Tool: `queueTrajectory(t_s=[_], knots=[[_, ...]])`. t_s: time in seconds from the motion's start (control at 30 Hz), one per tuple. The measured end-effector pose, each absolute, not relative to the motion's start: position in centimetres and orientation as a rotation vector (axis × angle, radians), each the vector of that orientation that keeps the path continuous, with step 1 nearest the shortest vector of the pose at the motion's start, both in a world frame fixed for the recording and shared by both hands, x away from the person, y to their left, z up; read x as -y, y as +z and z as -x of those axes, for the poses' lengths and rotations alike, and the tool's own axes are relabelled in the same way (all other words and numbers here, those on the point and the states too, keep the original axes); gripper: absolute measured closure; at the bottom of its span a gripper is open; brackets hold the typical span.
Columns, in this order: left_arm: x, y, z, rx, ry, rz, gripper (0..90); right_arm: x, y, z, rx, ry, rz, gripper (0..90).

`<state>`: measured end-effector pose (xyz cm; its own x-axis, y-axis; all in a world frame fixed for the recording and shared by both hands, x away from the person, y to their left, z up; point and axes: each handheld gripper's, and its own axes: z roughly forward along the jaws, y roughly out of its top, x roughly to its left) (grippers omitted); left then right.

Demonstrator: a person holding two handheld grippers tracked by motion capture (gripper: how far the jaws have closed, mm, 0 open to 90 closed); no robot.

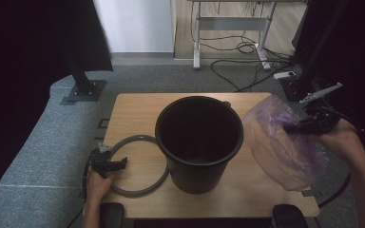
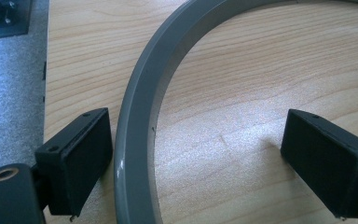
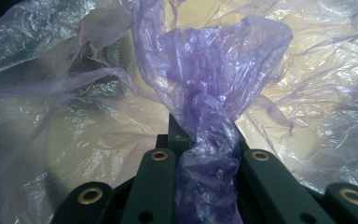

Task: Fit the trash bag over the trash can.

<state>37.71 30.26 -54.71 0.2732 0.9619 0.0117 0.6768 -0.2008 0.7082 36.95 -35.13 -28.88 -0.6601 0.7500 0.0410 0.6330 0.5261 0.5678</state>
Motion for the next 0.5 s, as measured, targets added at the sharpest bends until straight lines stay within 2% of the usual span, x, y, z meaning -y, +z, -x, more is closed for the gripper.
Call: queueTrajectory(t_s=[0.5], knots=[[-30.3, -54.7, -37.7, -1.471, 0.624, -1.957, 8.8, 35.0, -24.2, -37.1, -2.522, 0.847, -1.13, 79.8]])
